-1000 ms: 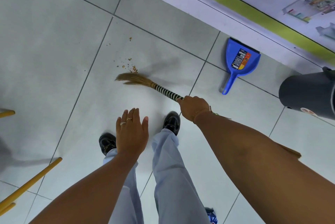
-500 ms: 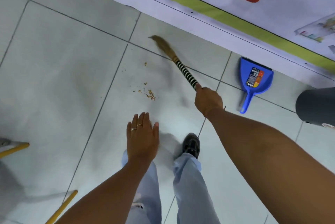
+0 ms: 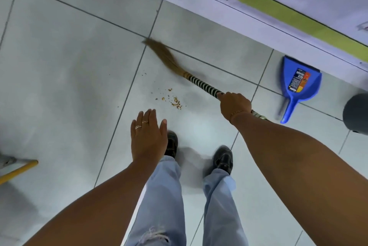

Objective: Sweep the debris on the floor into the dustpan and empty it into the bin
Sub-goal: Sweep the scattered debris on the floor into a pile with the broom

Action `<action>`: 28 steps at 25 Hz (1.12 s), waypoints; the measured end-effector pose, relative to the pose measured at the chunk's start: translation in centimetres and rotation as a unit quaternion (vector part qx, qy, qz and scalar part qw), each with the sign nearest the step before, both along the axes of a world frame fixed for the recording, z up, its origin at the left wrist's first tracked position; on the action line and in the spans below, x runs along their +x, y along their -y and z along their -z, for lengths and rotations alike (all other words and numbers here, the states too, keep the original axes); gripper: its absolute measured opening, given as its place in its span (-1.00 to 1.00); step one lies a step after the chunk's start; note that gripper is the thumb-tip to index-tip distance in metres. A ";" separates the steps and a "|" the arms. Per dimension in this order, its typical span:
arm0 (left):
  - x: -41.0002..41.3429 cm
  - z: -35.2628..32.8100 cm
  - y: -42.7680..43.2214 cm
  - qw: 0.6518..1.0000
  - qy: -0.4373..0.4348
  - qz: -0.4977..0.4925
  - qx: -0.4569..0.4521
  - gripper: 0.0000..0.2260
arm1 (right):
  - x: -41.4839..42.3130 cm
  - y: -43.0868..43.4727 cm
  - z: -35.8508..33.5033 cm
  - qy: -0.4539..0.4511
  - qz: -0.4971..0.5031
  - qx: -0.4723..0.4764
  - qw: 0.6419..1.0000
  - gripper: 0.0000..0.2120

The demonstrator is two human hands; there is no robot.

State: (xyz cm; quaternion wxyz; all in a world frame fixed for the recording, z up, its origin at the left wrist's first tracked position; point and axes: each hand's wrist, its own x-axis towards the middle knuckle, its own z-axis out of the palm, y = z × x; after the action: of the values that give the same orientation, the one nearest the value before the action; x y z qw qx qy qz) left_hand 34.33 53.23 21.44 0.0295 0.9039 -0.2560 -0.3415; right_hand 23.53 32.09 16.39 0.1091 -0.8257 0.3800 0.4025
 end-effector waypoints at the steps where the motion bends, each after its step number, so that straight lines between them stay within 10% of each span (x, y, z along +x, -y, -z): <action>1: -0.1 0.0 0.2 1.000 -0.002 0.001 0.001 -0.54 | -0.7 0.3 -0.2 -0.005 -0.013 -0.003 1.000 -0.59; 13: -3.1 -2.1 0.7 0.999 -0.003 0.036 -0.015 -0.56 | -11.9 -1.2 -4.5 0.027 -0.089 0.004 0.996 -0.51; 18: -5.2 -3.1 0.3 0.998 -0.003 0.052 -0.020 -0.50 | -15.2 -4.9 -5.1 0.132 0.046 -0.063 0.988 -0.48; 28: -5.8 -3.2 -2.5 0.994 -0.016 0.111 -0.012 -0.51 | -12.6 -12.3 -4.5 -0.003 0.241 0.046 0.970 -0.57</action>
State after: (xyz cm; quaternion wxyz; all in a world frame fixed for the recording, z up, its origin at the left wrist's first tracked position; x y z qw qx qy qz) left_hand 28.56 55.69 24.66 0.0060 0.8639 -0.3586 -0.3538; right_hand 10.91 44.39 20.91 0.2393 -0.7032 0.5489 0.3834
